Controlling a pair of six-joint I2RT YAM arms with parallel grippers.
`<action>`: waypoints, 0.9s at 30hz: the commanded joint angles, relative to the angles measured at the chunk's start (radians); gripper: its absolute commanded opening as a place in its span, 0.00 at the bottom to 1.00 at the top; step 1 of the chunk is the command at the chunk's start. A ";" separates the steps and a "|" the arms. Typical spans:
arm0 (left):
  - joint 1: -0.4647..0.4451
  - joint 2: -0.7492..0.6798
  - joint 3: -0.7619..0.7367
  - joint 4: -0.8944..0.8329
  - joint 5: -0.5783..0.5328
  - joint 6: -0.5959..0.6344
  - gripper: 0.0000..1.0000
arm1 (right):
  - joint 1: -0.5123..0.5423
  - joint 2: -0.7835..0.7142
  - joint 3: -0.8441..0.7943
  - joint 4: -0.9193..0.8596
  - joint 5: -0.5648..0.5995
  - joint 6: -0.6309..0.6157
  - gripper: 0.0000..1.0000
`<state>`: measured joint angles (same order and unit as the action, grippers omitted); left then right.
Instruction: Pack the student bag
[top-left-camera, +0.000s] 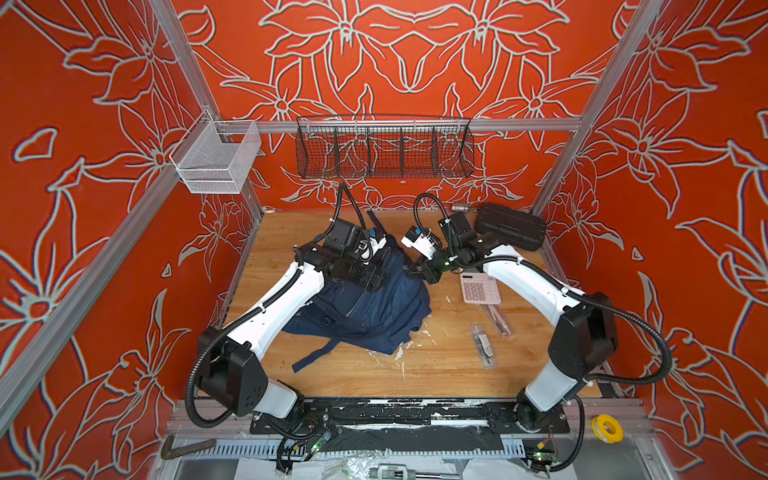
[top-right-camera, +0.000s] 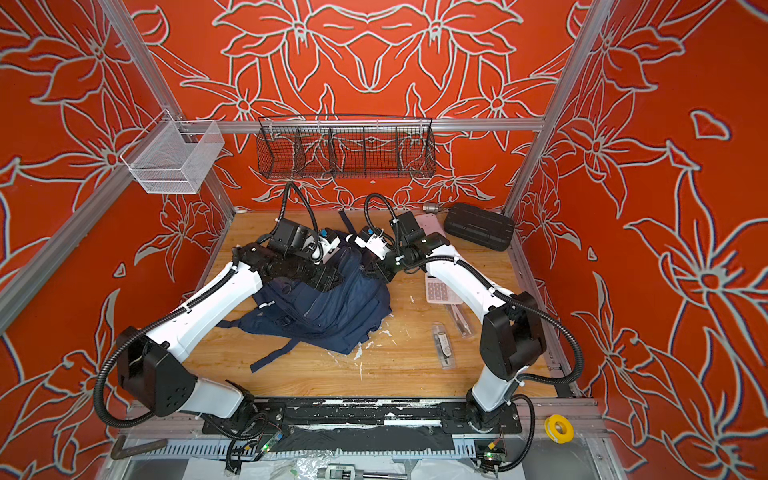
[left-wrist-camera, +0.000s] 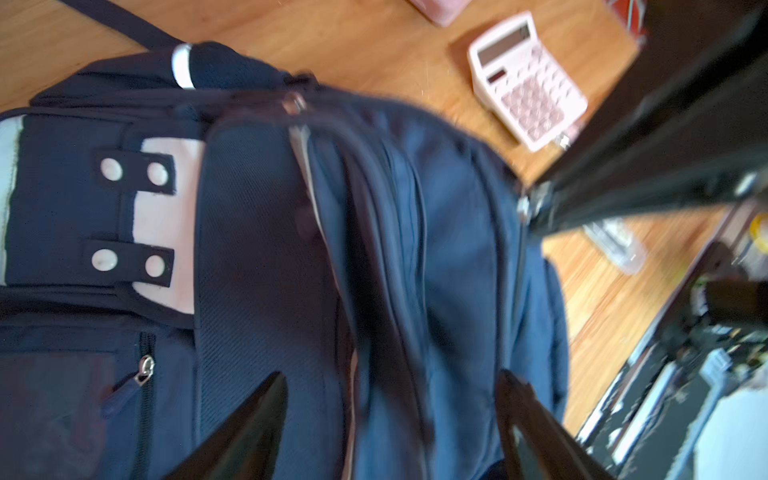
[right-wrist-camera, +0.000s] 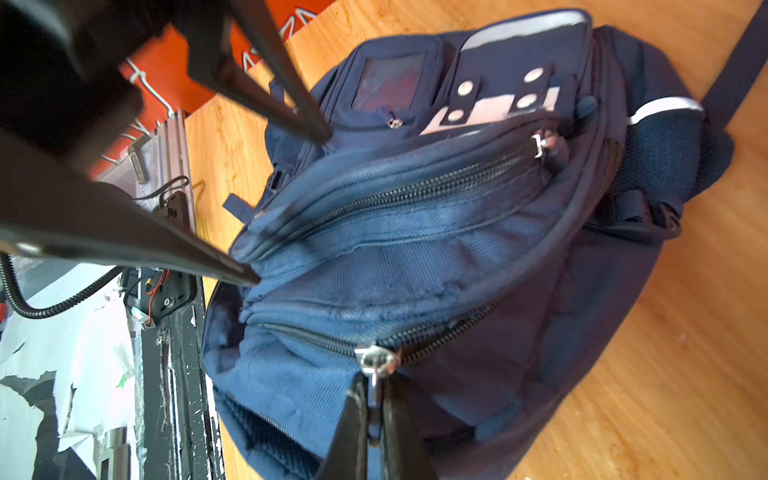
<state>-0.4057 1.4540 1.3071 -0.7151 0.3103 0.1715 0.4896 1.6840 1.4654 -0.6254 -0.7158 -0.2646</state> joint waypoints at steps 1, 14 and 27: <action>-0.004 -0.042 -0.070 0.041 -0.005 0.140 0.77 | -0.011 0.007 0.058 -0.002 -0.088 -0.062 0.00; 0.005 0.122 0.105 -0.091 -0.048 -0.037 0.00 | 0.030 0.017 0.125 -0.054 0.074 0.035 0.00; 0.064 0.169 0.264 -0.171 0.006 -0.239 0.00 | 0.212 -0.105 -0.118 0.242 0.251 0.298 0.00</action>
<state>-0.3607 1.6131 1.5253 -0.9184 0.2878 -0.0090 0.6895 1.6096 1.3788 -0.4828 -0.4435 -0.0341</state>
